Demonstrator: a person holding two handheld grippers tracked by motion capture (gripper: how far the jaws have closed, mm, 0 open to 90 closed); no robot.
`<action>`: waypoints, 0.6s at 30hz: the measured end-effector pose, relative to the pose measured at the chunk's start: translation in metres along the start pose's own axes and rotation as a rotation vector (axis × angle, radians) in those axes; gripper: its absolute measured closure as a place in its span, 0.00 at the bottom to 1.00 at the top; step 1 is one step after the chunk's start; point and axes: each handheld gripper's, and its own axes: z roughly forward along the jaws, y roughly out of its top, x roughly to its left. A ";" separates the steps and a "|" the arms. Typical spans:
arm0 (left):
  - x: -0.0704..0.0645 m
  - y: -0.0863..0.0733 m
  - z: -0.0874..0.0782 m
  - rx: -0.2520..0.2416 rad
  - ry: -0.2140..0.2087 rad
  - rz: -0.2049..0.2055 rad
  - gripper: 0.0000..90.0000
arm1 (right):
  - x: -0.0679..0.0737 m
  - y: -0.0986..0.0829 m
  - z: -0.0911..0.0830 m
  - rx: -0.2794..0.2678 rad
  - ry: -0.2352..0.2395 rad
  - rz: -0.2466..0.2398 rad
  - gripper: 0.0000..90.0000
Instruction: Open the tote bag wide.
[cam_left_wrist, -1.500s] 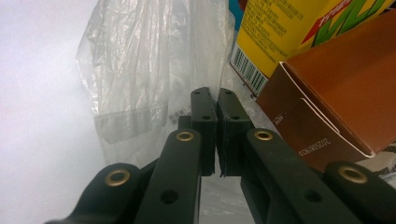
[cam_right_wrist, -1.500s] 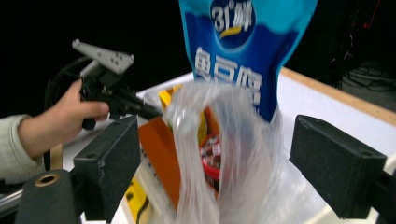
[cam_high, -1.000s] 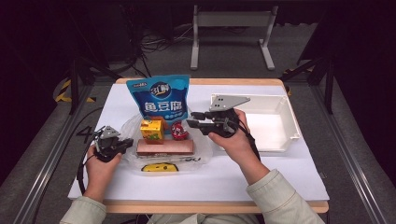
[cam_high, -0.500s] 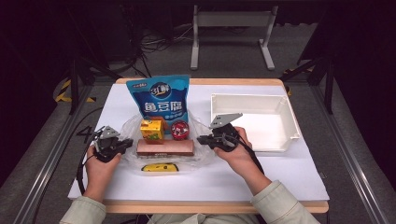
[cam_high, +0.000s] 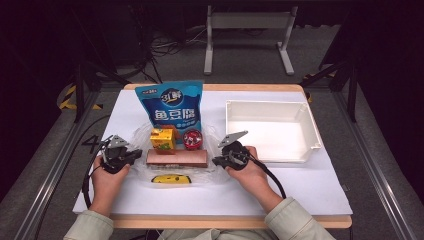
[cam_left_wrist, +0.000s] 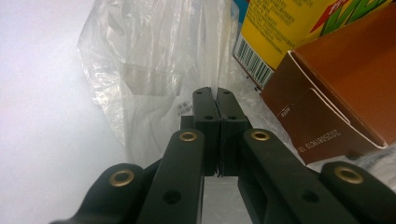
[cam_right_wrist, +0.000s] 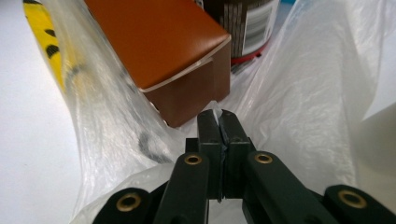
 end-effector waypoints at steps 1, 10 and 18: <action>0.001 0.000 0.000 0.008 0.000 -0.002 0.99 | -0.001 -0.002 0.002 0.003 0.005 0.005 0.99; 0.004 -0.002 0.002 0.040 0.030 -0.020 1.00 | 0.001 -0.011 0.010 -0.008 0.044 0.043 0.99; -0.004 -0.001 0.002 0.036 -0.004 0.026 0.89 | 0.003 -0.009 0.010 -0.019 0.055 0.038 0.94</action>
